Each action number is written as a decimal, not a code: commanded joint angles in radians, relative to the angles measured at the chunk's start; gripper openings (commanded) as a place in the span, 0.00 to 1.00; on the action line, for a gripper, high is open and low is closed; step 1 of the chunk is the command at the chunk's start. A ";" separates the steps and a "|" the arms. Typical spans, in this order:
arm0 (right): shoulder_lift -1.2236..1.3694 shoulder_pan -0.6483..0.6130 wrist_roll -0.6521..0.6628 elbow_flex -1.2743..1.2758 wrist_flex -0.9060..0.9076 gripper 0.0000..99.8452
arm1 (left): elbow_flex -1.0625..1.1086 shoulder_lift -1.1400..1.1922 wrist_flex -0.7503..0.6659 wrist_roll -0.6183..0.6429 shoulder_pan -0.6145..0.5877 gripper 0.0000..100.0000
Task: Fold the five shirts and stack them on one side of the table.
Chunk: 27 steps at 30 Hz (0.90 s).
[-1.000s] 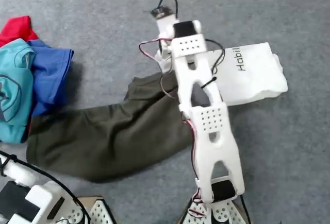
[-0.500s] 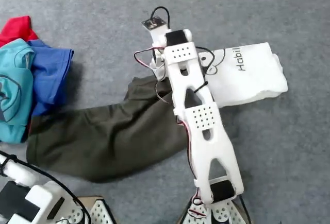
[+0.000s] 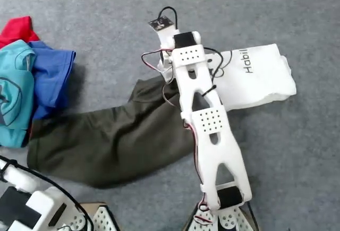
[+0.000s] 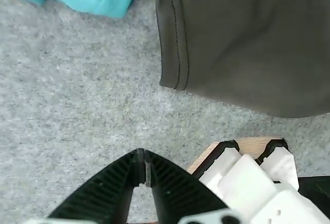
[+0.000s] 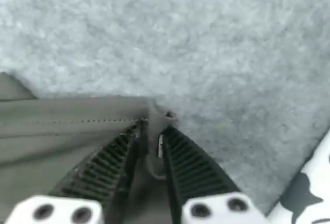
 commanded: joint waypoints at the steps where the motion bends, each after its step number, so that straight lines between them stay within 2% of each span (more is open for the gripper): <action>1: -0.004 0.018 0.012 -0.090 0.048 0.02 | 0.002 -0.023 0.015 -0.017 0.012 0.03; 6: -0.015 0.048 0.008 -0.277 0.064 0.01 | 0.004 -0.023 0.015 0.011 0.015 0.03; 11: -0.211 0.094 -0.023 -0.240 0.066 0.01 | 0.008 -0.023 0.015 0.120 0.120 0.03; 15: -0.409 0.150 -0.015 -0.229 0.066 0.01 | 0.004 -0.023 0.015 0.278 0.292 0.03; 19: -0.572 0.212 0.020 -0.225 0.066 0.01 | -0.002 -0.023 0.003 0.428 0.545 0.03; 23: -0.665 0.250 0.064 -0.093 0.066 0.01 | -0.015 -0.021 -0.137 0.569 0.786 0.03; 27: -0.723 0.270 0.074 0.182 0.064 0.01 | -0.105 0.051 -0.302 0.775 0.909 0.08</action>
